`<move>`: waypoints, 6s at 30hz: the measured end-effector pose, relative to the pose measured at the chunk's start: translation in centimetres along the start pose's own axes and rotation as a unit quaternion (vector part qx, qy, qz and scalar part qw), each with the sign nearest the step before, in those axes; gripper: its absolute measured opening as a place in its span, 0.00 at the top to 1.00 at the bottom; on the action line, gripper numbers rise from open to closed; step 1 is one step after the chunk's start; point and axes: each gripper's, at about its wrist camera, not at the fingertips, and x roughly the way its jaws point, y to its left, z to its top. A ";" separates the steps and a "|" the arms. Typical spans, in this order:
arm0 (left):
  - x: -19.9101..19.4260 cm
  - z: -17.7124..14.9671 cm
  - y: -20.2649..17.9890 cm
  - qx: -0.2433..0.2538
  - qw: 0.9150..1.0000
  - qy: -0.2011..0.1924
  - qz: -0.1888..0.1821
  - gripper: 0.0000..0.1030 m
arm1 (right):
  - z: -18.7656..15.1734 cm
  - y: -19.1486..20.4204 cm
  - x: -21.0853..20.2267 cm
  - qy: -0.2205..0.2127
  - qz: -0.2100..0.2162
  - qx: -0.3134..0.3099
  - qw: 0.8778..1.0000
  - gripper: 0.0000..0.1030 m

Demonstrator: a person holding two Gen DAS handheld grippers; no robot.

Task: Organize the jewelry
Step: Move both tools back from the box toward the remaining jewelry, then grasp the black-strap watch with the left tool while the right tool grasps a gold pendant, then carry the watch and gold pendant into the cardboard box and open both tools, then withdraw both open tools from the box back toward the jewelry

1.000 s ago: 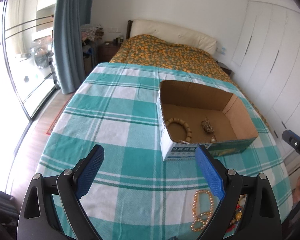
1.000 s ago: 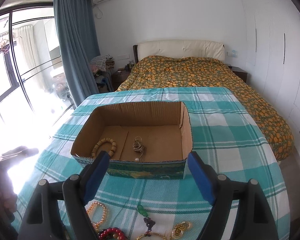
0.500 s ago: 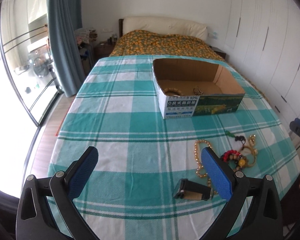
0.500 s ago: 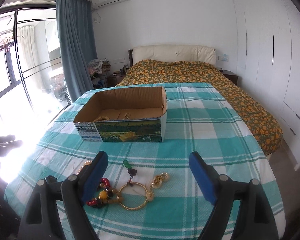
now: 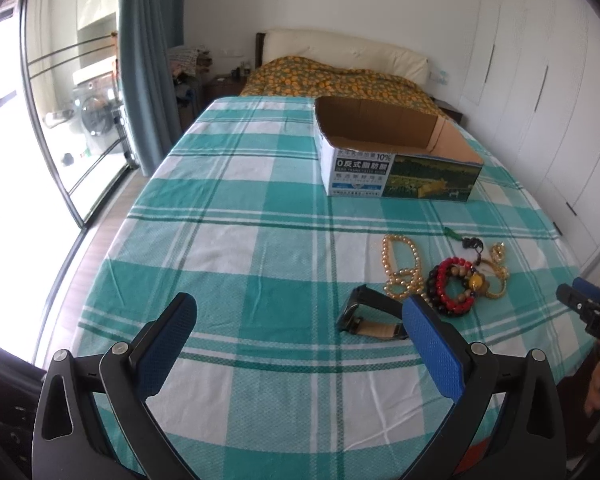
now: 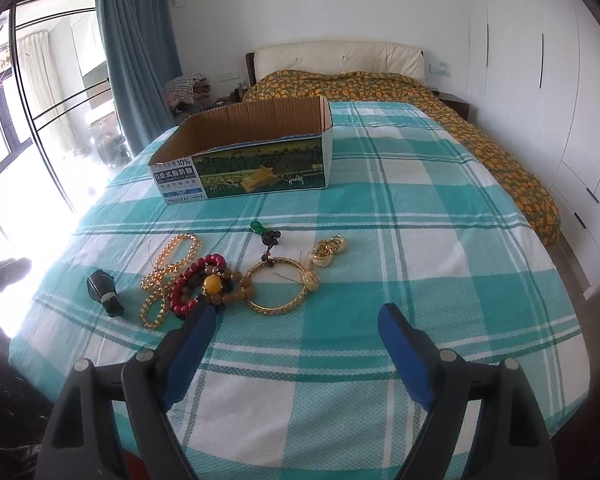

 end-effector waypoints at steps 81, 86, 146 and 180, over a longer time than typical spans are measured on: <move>9.8 -1.4 -4.8 0.103 0.988 0.088 -0.068 0.89 | 7.3 -1.2 17.2 0.200 -0.031 0.030 0.979 0.71; 9.7 -1.0 -4.4 0.088 0.989 0.095 -0.078 0.91 | 7.4 -1.3 16.2 0.190 0.000 0.020 0.982 0.80; 11.5 20.8 -8.6 0.084 0.992 0.024 -0.087 0.91 | 28.2 5.0 8.3 -0.014 0.066 -0.093 0.993 0.80; 7.5 7.7 -5.7 0.089 0.995 0.028 -0.037 0.20 | 13.0 2.6 5.3 -0.060 0.010 -0.083 0.995 0.45</move>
